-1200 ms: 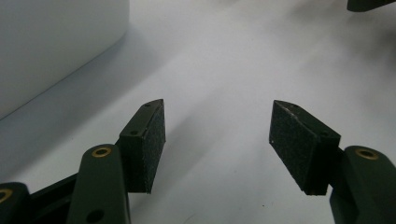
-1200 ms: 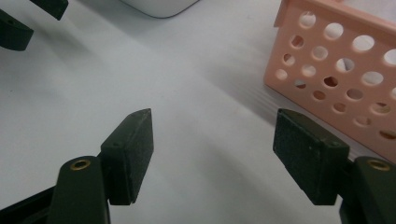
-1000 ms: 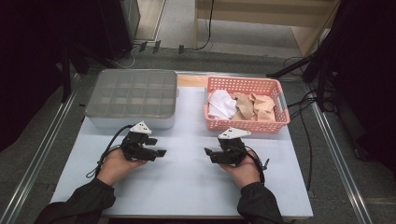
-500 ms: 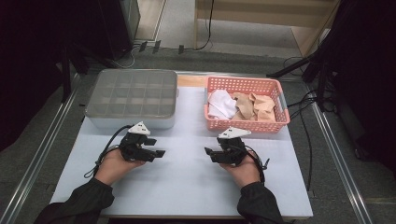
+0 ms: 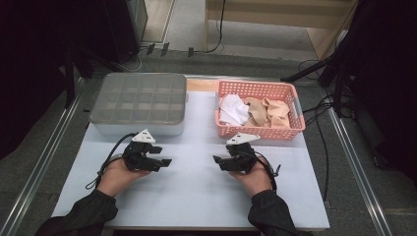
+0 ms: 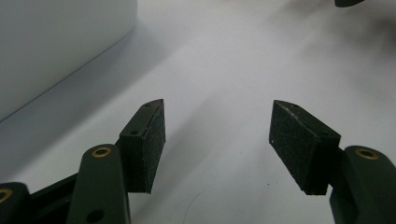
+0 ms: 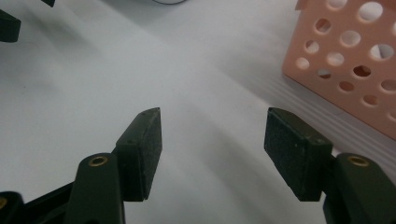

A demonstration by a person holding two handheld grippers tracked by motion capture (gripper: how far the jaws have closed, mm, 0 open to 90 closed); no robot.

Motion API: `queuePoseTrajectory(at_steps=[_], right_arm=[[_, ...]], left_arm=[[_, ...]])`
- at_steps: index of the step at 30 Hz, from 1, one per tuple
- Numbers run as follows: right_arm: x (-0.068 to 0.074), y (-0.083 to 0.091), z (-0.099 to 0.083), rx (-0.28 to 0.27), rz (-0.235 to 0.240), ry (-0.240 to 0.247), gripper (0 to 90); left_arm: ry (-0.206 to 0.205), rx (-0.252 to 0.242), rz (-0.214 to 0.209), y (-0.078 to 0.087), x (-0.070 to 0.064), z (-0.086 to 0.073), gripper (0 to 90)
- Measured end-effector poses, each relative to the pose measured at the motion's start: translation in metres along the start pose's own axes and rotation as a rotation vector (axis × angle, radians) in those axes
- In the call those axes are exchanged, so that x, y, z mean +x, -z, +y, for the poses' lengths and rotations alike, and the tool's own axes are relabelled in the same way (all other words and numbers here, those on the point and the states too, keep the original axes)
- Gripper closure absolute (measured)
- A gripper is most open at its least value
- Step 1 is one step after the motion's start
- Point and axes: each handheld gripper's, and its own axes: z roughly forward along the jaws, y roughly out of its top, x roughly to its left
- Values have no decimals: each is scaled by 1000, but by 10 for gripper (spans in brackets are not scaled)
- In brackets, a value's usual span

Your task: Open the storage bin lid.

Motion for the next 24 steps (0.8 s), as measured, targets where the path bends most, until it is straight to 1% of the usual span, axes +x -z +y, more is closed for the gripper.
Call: queuePoseTrajectory(at_steps=[2, 5, 7, 9, 12, 14, 15, 16, 19, 22, 24], right_arm=[[2, -1, 2, 2, -3, 16, 402], [3, -3, 2, 13, 6, 14, 404], [4, -6, 3, 30, 11, 22, 405], [5, -8, 4, 35, 11, 24, 405], [7, -11, 5, 50, 13, 25, 407], [8, -13, 5, 56, 20, 35, 407], [8, -15, 6, 60, 23, 37, 407], [9, -16, 6, 61, 27, 32, 407], [11, -17, 7, 61, 34, 42, 406], [13, -17, 8, 53, 40, 38, 406], [13, -18, 10, 52, 48, 38, 406]], left_arm=[[3, -4, 0, 1, 0, -1, 381], [-1, -1, 5, 2, -1, -2, 382], [-1, 0, 6, 2, -1, -3, 382], [7, 2, 16, 3, -1, -4, 383], [15, -4, 16, 4, -1, -5, 394], [18, -2, 5, 3, -1, -5, 398], [19, 12, 0, 3, -1, -6, 400], [23, 15, -2, 3, -1, -6, 401], [26, 13, -11, 4, 0, -6, 407], [36, 13, -13, 6, 2, -6, 411], [61, 8, -17, 10, 7, -7, 415]])
